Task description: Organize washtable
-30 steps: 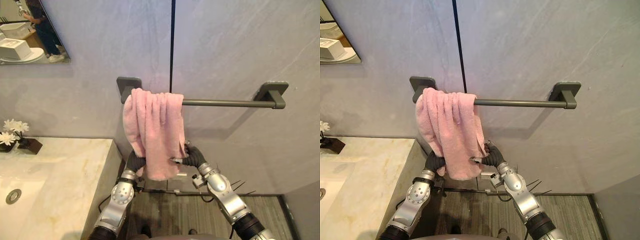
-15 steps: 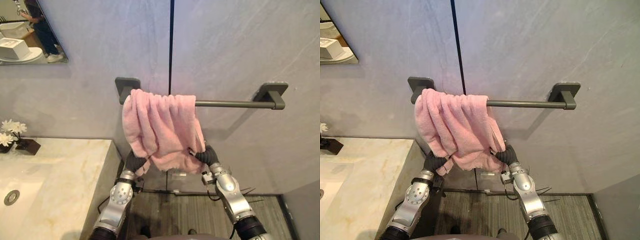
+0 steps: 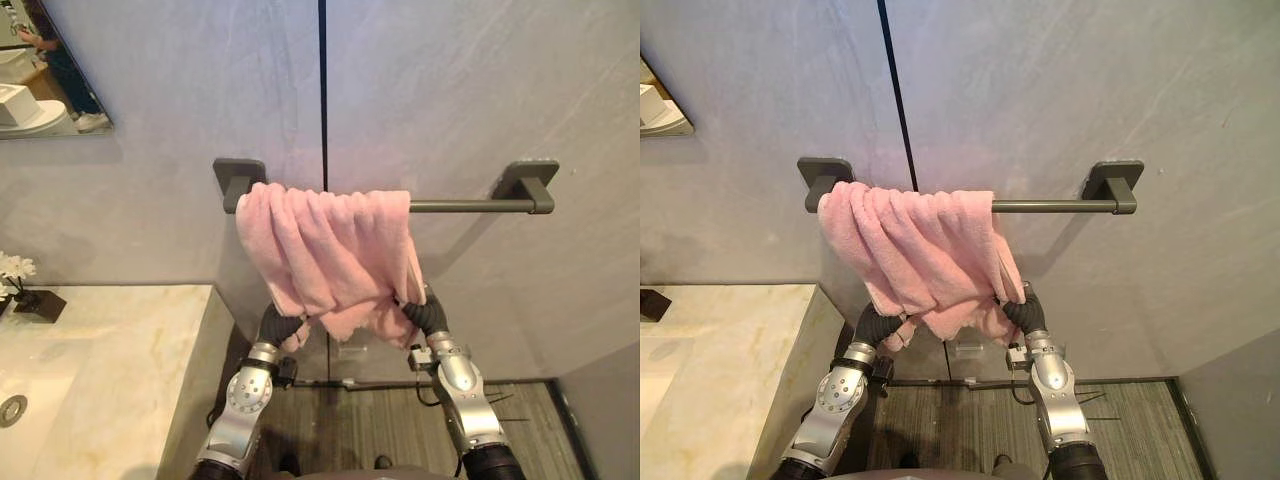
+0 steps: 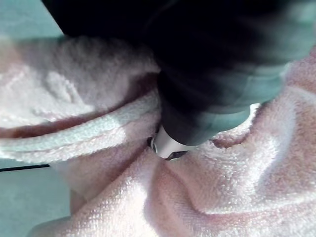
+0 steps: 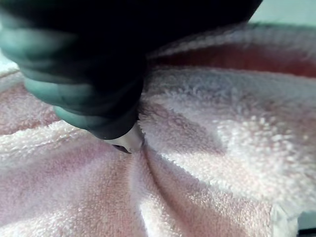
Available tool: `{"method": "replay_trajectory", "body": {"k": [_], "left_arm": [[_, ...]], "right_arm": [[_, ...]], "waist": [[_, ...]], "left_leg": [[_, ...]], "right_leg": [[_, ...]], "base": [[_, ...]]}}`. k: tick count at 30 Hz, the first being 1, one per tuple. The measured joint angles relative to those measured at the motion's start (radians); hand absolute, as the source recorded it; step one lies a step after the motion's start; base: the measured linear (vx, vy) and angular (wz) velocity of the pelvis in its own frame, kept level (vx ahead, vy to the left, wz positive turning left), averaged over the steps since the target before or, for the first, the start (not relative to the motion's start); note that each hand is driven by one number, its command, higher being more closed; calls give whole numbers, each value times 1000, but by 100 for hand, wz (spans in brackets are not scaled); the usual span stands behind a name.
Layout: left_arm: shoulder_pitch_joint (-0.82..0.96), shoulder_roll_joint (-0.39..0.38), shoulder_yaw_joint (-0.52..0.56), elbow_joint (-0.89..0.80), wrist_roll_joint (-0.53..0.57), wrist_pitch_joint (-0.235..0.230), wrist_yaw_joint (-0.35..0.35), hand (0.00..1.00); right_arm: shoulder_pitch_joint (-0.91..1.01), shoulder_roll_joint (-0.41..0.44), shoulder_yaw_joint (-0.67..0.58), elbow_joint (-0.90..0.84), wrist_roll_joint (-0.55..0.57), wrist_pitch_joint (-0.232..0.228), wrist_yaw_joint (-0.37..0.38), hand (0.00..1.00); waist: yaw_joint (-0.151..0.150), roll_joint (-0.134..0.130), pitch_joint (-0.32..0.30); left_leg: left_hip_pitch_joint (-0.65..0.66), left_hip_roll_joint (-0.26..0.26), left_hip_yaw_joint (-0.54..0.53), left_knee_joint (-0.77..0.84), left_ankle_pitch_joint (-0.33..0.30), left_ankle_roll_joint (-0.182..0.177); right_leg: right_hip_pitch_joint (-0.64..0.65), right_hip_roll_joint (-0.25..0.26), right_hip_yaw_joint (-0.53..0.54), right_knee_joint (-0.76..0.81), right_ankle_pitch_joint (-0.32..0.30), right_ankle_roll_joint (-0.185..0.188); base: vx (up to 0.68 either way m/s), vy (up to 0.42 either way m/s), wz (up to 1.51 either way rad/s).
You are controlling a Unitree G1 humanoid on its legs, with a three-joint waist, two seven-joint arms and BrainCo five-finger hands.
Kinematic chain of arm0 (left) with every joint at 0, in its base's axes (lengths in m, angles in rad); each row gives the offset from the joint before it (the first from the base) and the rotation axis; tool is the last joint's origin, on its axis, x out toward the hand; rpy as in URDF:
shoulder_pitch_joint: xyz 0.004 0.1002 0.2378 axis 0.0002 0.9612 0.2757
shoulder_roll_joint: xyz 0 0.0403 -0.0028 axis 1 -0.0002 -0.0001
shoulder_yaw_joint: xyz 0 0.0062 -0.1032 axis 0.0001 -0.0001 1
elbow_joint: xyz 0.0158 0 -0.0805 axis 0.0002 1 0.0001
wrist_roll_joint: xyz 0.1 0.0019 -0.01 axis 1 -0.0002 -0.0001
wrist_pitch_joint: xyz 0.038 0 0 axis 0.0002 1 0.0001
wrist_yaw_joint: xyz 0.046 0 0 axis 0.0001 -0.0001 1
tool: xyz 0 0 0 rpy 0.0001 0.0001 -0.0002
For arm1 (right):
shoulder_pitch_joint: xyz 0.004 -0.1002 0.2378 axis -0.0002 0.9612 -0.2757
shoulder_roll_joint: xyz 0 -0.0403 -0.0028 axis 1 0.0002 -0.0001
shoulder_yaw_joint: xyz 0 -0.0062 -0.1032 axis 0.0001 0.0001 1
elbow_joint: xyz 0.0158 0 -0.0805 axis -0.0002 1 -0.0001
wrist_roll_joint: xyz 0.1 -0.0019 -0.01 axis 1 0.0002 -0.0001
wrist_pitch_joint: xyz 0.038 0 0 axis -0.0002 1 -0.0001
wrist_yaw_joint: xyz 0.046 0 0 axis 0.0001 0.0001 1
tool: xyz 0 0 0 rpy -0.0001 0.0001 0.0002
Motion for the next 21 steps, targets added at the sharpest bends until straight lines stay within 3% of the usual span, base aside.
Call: {"method": "replay_trajectory", "body": {"k": [11, 21], "left_arm": [[-19, -48, -9, 1, 0, 5, -39, 100], [8, -54, -9, 46, 1, 9, -46, 100]], "right_arm": [[9, 1, -71, -29, 0, -4, 0, 100], [28, 60, -101, -15, -1, 5, -12, 100]], "waist": [[-26, -1, 0], [-39, 5, 3]], "left_leg": [[8, -2, 10, 7, -19, 5], [19, -8, 5, 6, -26, 1]], "right_leg": [[3, -1, 23, 0, -6, 8], [1, -7, 37, 33, -20, 8]], "base": [[37, 0, -3], [-36, -4, 0]]}}
